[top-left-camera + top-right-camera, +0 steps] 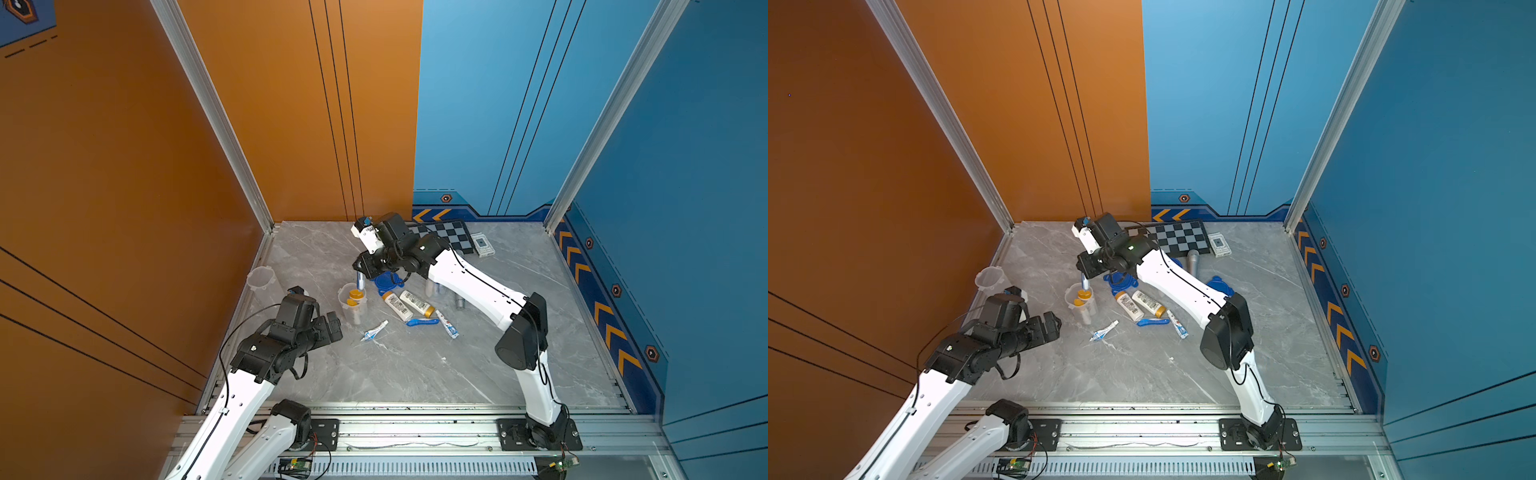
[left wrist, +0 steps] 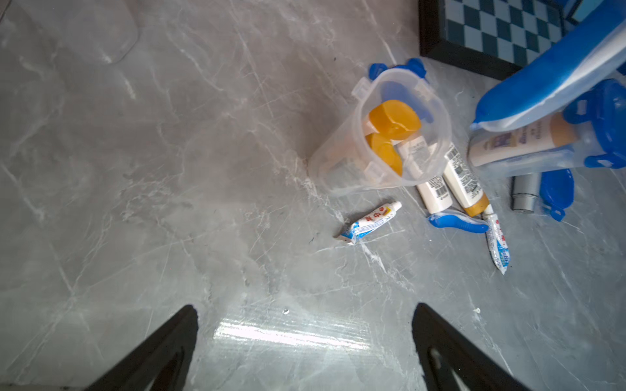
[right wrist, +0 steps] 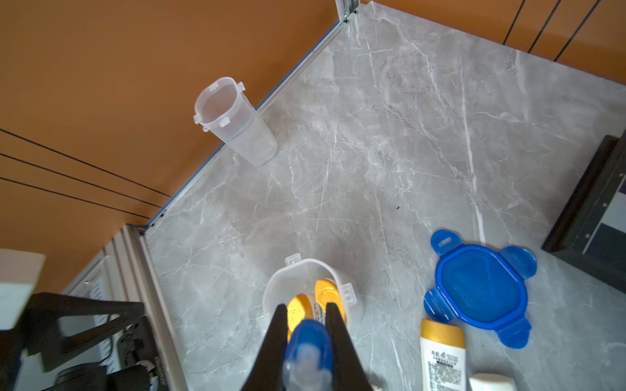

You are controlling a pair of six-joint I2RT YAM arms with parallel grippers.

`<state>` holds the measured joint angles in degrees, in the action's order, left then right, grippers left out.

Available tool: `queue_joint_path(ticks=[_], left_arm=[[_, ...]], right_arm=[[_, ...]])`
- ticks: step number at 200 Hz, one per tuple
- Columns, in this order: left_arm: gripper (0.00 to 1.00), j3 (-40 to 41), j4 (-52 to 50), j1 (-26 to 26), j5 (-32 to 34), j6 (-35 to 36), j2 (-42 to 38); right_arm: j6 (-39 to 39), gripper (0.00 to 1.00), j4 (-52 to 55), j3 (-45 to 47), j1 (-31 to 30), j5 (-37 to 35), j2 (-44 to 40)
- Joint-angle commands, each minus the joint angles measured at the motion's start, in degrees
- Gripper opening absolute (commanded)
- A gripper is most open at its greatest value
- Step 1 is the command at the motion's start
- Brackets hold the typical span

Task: Pack away toiletry kits
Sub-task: Pick up the toiletry item from the center of the board, then place the toiletry item into the container.

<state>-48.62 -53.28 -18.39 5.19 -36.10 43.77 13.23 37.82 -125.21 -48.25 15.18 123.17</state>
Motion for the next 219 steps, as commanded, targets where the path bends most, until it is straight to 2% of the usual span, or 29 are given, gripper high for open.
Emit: queue_joint_path(ticks=[1, 45, 104, 132, 184, 219], left_arm=[[1.00, 0.90, -3.65, 0.64, 1.46, -1.74, -0.03], [0.99, 1.00, -3.91, 1.58, 1.58, -2.15, -0.17], [0.99, 0.55, -3.56, 3.41, 0.20, -0.25, 0.84], [1.00, 0.15, -2.61, 3.37, -2.44, 1.74, 2.23], [0.99, 0.96, 0.23, 2.14, -8.94, 3.55, 6.72], [0.98, 1.76, 3.92, -0.10, -11.43, 4.74, 9.61]], right_arm=[[-3.26, 0.00, 4.19, -3.62, -1.11, -4.74, 3.60], [-5.30, 0.00, 4.19, -5.25, -2.45, -7.00, 6.11], [-8.66, 0.00, 1.91, 1.13, -3.93, -7.81, 3.36], [-8.02, 0.12, -0.44, 4.74, -3.96, -7.83, 1.70], [-6.99, 0.40, -1.26, 4.71, -3.78, -8.36, 1.06], [-5.48, 0.44, -1.35, 5.05, -3.22, -8.24, -0.23]])
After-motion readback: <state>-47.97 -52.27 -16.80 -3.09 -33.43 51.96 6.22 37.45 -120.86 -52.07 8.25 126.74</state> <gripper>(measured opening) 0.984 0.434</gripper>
